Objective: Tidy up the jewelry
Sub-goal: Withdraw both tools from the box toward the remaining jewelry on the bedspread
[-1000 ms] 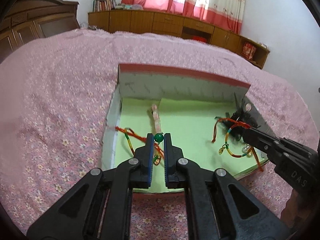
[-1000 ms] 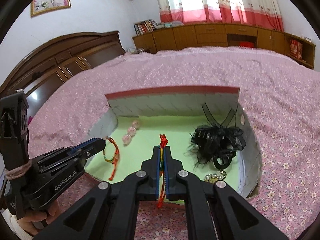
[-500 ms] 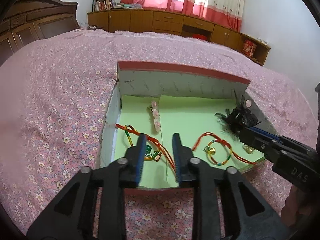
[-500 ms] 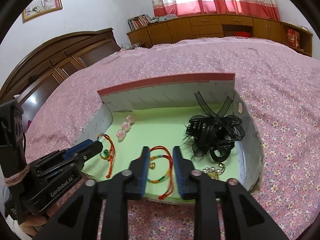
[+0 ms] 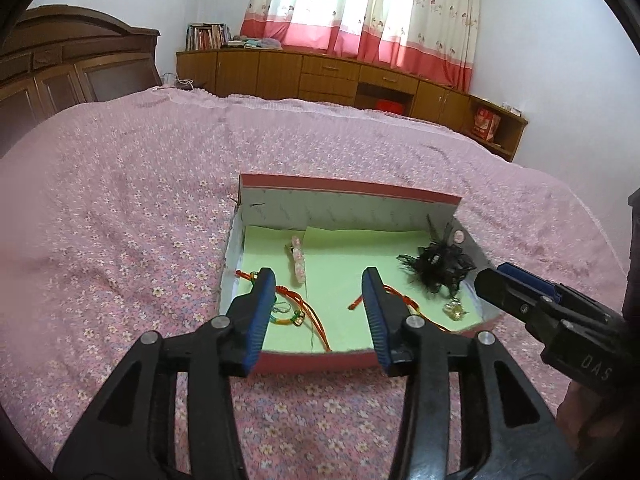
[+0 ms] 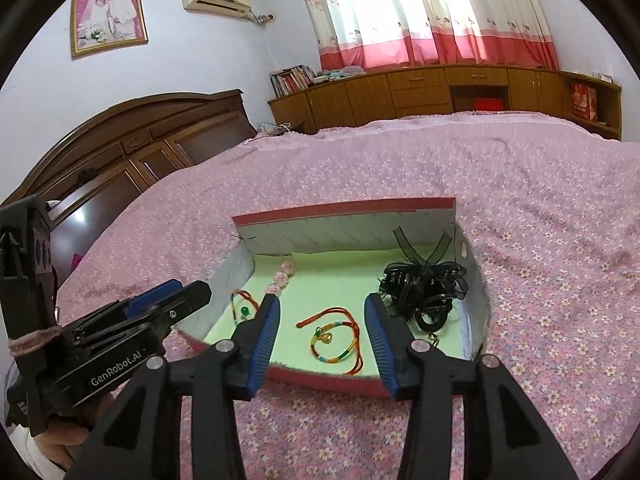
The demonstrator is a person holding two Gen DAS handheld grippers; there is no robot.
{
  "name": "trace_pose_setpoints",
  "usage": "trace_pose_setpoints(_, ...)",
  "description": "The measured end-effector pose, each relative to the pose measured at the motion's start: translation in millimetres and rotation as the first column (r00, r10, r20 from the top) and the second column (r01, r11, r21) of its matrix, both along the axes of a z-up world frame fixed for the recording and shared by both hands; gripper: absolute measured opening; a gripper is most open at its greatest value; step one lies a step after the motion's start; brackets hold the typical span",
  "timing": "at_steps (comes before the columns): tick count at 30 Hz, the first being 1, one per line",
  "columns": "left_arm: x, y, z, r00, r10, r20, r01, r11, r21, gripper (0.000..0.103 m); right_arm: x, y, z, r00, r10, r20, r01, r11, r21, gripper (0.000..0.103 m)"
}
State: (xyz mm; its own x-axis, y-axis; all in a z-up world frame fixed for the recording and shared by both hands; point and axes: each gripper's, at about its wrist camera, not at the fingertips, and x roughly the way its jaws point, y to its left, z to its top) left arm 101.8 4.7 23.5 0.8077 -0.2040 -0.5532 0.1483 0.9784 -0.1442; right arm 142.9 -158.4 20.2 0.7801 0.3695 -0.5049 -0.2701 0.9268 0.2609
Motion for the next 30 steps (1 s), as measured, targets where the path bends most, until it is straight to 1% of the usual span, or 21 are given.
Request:
trace_pose_setpoints(5, -18, 1, 4, 1.0, -0.005, -0.01, 0.005, 1.0, 0.004, 0.038, -20, -3, 6, 1.0, 0.001, -0.005, -0.001, 1.0, -0.007, 0.047)
trace_pose_setpoints(13, -39, 7, 4, 0.999, -0.012, -0.048, 0.012, 1.0, -0.007, 0.038, -49, -11, 2, 0.999, 0.008, -0.045, -0.009, 1.0, -0.019, 0.047)
trace_pose_setpoints(19, -55, 6, -4, 0.996, -0.026, -0.091, 0.027, 1.0, 0.001, 0.038, -68, -16, -7, 0.996, 0.007, -0.086, -0.009, 1.0, -0.03, 0.047)
trace_pose_setpoints(25, -65, 4, -18, 0.987, -0.048, -0.154, 0.049, 0.999, 0.002, 0.038, -82, -20, -22, 0.989, 0.007, -0.145, -0.014, 0.999, -0.045, 0.047)
trace_pose_setpoints(30, -71, 0, -28, 0.979, -0.067, -0.19, 0.068, 0.998, 0.001, 0.038, -91, -22, -37, 0.98, 0.016, -0.199, -0.026, 0.998, -0.05, 0.047)
